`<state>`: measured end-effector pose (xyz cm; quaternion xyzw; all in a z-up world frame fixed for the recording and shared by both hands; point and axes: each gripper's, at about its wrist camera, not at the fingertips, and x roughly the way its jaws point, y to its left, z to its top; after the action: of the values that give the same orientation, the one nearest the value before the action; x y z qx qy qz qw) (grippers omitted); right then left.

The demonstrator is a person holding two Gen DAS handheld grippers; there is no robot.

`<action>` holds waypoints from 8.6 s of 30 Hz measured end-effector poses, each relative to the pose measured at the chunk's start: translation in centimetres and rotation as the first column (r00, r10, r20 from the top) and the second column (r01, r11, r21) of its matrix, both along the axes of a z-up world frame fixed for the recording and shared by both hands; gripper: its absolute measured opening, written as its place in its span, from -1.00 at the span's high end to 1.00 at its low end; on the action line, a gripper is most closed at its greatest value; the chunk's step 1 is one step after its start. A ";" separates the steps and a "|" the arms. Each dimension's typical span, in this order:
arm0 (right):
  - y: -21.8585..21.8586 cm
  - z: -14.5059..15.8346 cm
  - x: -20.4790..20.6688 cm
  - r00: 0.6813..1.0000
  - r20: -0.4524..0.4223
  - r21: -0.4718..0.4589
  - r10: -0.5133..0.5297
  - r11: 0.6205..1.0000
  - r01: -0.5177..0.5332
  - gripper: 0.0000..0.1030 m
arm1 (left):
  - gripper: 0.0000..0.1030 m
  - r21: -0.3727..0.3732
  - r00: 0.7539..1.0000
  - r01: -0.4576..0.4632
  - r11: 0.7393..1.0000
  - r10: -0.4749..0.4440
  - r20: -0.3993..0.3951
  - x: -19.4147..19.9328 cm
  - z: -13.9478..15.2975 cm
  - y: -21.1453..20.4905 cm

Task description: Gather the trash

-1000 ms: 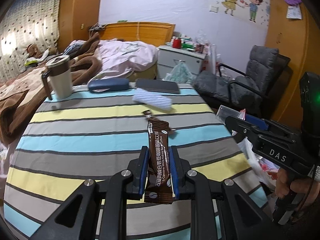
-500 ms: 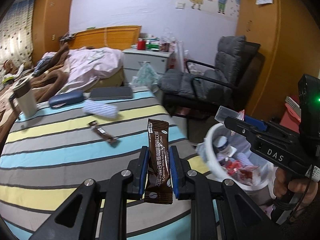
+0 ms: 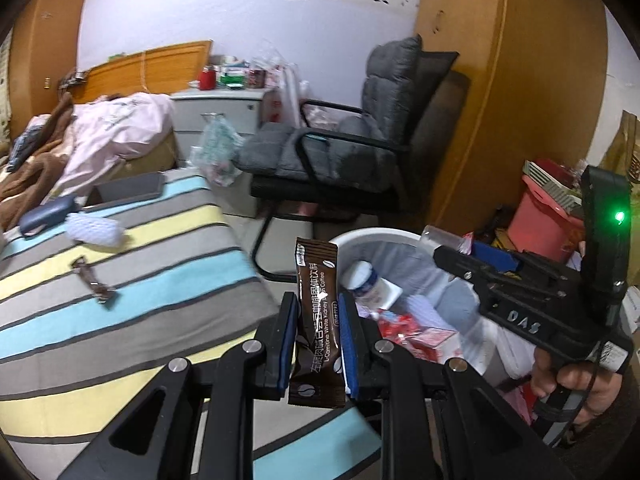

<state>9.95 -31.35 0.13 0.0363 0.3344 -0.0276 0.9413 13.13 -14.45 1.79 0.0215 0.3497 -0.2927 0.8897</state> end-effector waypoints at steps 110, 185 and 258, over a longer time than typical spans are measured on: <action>15.8 -2.2 17.9 0.926 -0.107 0.009 0.363 0.931 -0.364 -0.09 | 0.66 0.203 0.876 -0.441 0.874 0.468 -0.113 17.4 -7.9 17.2; 12.1 1.1 5.9 0.951 0.006 0.023 0.309 0.951 -0.309 0.44 | 0.67 0.016 0.918 -0.397 0.918 0.397 0.018 2.5 -0.3 15.3; -1.6 -0.2 -5.3 0.984 -0.015 -0.046 -0.175 0.984 0.174 -0.13 | -0.17 0.102 0.995 -0.076 0.992 0.069 0.074 -3.2 -1.1 -2.8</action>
<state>4.67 -32.99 -0.07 0.0440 0.3381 -0.1179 0.9327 9.90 -17.29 0.66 0.0659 0.3337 -0.2405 0.9091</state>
